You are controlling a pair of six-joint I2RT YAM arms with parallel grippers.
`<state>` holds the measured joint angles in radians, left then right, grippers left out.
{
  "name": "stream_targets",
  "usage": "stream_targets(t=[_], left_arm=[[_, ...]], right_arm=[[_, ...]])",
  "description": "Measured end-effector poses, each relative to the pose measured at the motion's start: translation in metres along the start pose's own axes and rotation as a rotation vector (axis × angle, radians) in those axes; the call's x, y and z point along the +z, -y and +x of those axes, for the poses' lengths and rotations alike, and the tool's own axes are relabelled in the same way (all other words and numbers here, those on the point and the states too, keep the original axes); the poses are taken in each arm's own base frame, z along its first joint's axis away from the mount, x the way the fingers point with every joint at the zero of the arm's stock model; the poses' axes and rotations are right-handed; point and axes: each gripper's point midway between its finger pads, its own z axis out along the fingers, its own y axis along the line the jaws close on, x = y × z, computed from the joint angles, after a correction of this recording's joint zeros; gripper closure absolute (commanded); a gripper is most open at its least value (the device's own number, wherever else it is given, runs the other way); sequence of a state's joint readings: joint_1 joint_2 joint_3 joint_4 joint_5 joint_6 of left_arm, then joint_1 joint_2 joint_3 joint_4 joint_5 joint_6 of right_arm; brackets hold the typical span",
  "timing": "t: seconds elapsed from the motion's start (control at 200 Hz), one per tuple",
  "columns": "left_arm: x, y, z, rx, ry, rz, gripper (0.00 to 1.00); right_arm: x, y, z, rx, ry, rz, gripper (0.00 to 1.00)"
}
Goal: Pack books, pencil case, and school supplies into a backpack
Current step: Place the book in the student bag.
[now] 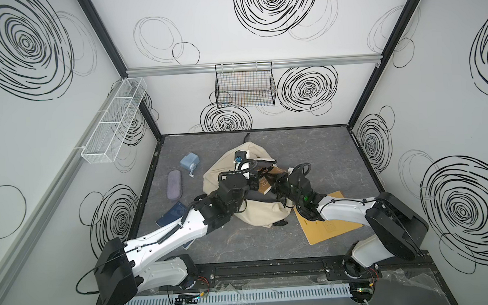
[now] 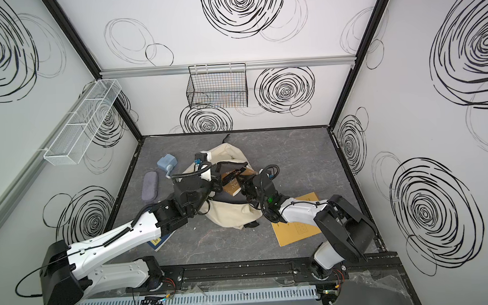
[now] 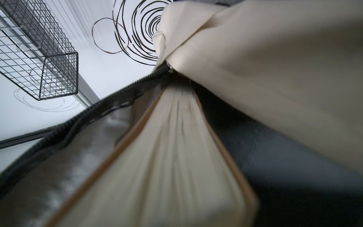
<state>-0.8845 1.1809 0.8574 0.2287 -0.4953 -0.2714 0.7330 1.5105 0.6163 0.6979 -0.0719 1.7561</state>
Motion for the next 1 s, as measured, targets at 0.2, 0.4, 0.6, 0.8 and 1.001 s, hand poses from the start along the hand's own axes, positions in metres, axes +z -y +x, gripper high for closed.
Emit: stream_targets(t=[0.2,0.4,0.6,0.8,1.001], left_arm=[[-0.001,0.005,-0.004,0.004,0.02,0.049,1.0],[-0.008,-0.011,-0.005,-0.022,0.049,0.192,1.0],[-0.014,-0.006,-0.007,-0.055,0.05,0.348,1.0],[-0.02,0.007,-0.009,-0.061,0.038,0.485,1.0],[-0.02,0.015,-0.005,-0.073,0.021,0.557,1.0]], right_arm=[[0.006,-0.001,-0.001,0.066,0.013,-0.038,1.0],[0.027,0.007,-0.006,0.093,-0.052,-0.056,1.0],[0.039,0.007,-0.001,0.08,-0.091,-0.076,1.0],[0.047,-0.006,0.007,0.067,-0.138,-0.122,0.99],[0.049,-0.004,0.009,0.084,-0.156,-0.127,0.69]])
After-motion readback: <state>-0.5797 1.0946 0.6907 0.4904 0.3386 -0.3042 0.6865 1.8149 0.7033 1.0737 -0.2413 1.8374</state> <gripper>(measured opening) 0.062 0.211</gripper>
